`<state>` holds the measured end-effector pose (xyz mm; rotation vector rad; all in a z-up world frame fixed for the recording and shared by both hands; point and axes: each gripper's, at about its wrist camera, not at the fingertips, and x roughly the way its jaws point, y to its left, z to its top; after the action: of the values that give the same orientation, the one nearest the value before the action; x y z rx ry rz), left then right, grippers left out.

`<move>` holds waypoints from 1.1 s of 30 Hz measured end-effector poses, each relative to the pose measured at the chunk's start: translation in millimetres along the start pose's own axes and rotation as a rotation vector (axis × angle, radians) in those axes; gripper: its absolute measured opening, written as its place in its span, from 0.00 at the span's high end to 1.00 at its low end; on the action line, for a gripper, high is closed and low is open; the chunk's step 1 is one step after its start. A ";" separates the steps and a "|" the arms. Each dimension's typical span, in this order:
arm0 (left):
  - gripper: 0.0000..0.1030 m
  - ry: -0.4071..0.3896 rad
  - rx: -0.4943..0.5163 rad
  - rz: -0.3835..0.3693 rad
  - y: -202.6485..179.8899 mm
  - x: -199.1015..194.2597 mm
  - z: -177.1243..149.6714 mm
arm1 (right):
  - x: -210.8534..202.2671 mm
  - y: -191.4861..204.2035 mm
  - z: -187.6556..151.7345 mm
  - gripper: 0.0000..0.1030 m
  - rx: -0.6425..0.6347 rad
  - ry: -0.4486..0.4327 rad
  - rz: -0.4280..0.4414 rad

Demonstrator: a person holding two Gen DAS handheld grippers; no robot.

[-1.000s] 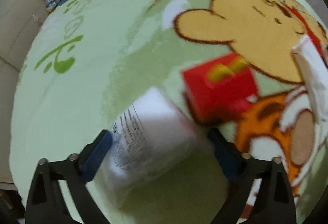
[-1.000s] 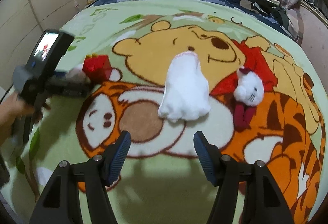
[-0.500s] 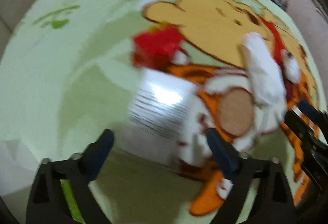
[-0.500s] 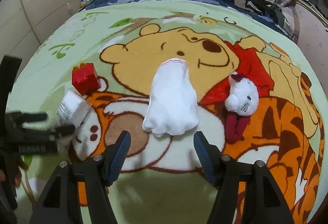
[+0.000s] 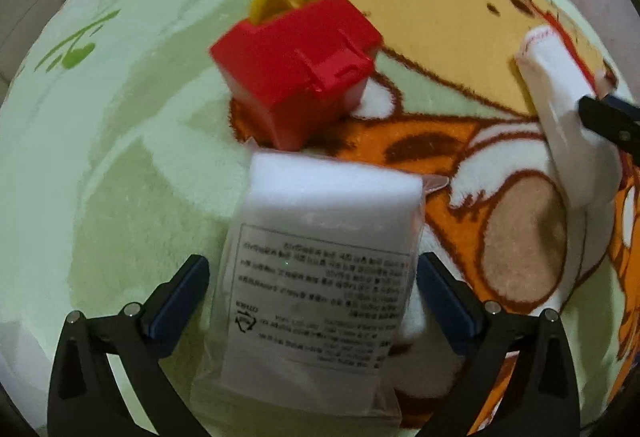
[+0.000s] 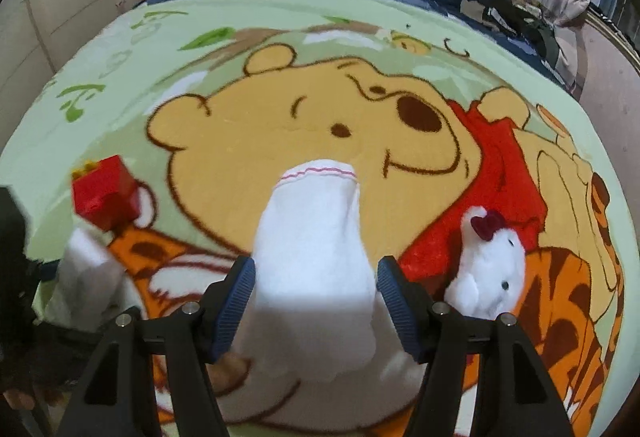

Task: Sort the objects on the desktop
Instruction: 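Grasp the white packet with the left gripper while the right grasps the white sock, then lift and carry the white packet and sock over the white paper box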

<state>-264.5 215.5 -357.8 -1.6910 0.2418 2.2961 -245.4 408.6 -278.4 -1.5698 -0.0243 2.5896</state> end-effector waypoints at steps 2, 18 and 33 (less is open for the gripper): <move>0.00 -0.068 -0.006 -0.013 2.6 -3.1 -8.8 | 11.9 -2.0 1.1 0.37 0.015 0.037 0.014; 0.00 0.016 0.018 -0.014 1.3 -7.4 6.3 | 45.0 10.8 -16.5 0.23 -0.003 0.109 0.027; 0.64 -0.005 -0.025 -0.022 -4.9 -38.0 7.9 | -1.2 14.8 -54.2 0.74 0.004 0.073 0.113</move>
<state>-259.7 217.7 -319.1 -1.6910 0.1930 2.2972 -198.2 391.3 -303.6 -1.7113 0.0777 2.6104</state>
